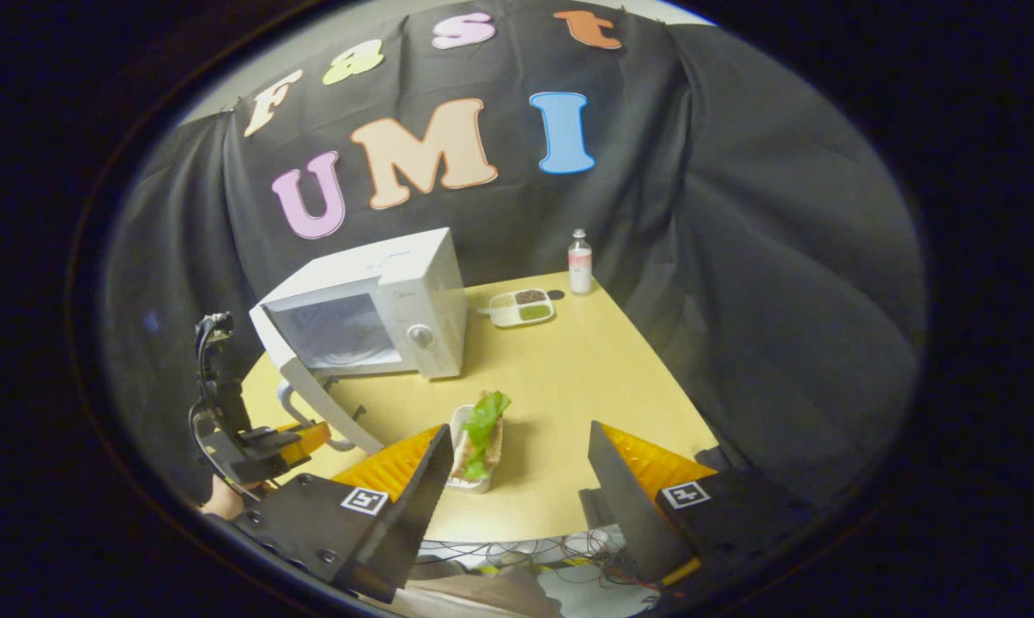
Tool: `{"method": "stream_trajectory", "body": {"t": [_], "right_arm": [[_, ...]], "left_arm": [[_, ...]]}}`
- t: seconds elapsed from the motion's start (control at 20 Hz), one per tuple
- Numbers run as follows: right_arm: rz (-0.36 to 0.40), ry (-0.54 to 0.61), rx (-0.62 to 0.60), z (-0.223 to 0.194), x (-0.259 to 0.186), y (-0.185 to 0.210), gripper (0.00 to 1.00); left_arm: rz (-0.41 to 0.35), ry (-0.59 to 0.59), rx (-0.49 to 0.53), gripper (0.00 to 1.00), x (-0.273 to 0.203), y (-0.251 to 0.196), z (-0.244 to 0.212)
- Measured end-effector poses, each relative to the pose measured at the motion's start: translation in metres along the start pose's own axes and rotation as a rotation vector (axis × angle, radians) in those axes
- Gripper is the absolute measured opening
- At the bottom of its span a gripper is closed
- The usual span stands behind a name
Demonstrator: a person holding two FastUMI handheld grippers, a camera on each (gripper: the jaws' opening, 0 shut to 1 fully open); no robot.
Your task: Open the microwave oven with the left hand, put the food in, and close the microwave oven.
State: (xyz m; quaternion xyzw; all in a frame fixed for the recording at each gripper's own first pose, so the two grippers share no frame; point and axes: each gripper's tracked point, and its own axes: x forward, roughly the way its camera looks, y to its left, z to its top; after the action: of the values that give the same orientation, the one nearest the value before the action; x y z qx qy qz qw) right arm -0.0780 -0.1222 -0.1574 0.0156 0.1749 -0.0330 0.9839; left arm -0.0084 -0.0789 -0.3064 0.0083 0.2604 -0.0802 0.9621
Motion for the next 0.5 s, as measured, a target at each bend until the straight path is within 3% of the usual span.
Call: {"method": "stream_trajectory", "body": {"t": [0.05, 0.1, 0.15, 0.2, 0.3, 0.5], "right_arm": [[0.004, -0.004, -0.001, -0.001, -0.002, 0.009, 0.99], [0.008, -0.009, 0.0, -0.002, -0.004, 0.019, 0.99], [0.009, -0.011, 0.002, -0.003, -0.007, 0.029, 0.92], [0.005, -0.01, 0.005, -0.005, -0.009, 0.038, 0.92], [-0.003, -0.003, 0.021, -0.009, -0.017, 0.058, 0.92], [-0.003, -0.024, 0.064, -0.011, -0.04, 0.105, 0.92]], "left_arm": [[-0.001, 0.003, -0.026, 0.24, -0.006, 0.007, -0.003], [-0.003, 0.008, -0.043, 0.32, -0.012, 0.015, -0.007], [0.006, 0.008, -0.049, 0.36, -0.018, 0.026, -0.01], [0.009, 0.013, -0.048, 0.53, -0.023, 0.037, -0.013], [0.0, 0.023, -0.043, 0.74, -0.033, 0.054, -0.019], [-0.015, 0.04, -0.025, 1.0, -0.054, 0.091, -0.029]]}}
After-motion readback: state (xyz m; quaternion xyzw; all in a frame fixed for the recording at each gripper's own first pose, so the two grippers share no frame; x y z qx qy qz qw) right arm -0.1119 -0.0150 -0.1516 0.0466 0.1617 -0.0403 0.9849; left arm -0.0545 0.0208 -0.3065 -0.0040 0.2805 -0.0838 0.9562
